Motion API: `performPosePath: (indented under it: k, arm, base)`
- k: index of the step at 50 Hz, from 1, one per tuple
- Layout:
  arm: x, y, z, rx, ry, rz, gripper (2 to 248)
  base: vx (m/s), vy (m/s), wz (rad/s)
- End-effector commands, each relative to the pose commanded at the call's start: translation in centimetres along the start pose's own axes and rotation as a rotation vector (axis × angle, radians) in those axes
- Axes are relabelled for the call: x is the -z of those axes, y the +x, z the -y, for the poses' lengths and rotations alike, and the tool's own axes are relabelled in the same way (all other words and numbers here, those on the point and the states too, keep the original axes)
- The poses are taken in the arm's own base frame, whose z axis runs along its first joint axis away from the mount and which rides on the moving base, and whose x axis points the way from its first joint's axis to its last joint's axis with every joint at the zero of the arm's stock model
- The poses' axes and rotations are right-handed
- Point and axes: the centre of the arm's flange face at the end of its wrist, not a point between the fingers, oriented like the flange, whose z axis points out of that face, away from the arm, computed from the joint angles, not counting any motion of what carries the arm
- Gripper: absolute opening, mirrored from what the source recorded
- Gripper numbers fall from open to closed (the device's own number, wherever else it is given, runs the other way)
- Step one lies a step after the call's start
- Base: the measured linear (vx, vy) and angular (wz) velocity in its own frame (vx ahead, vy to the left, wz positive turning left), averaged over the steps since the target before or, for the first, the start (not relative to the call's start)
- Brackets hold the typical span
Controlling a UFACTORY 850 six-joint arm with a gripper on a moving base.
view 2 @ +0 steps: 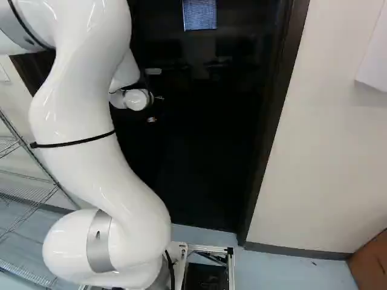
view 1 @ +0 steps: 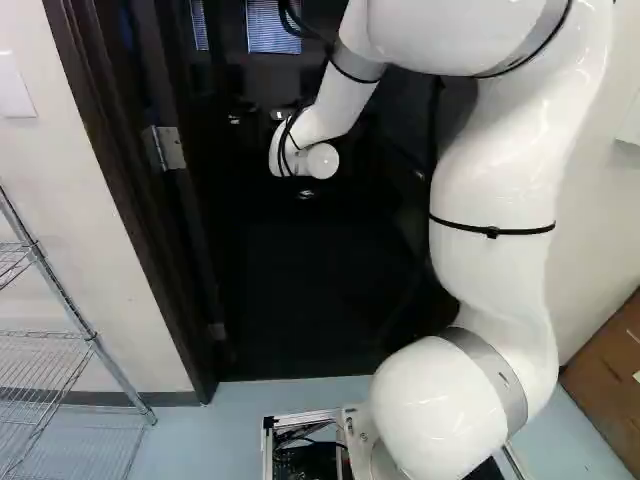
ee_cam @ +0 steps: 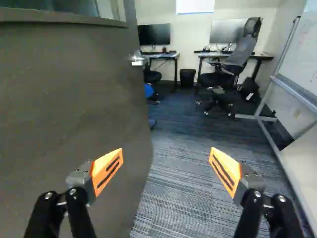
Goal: Open the door and move inside
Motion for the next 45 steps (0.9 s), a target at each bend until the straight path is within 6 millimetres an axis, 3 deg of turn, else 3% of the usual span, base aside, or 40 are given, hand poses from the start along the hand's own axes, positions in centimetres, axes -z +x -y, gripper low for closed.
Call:
performPosePath:
  k: [45]
  arm:
    - [6.2,-1.1,-4.8,0.136,0.022,0.02,247]
  base:
    - [0.0,0.0,0.0]
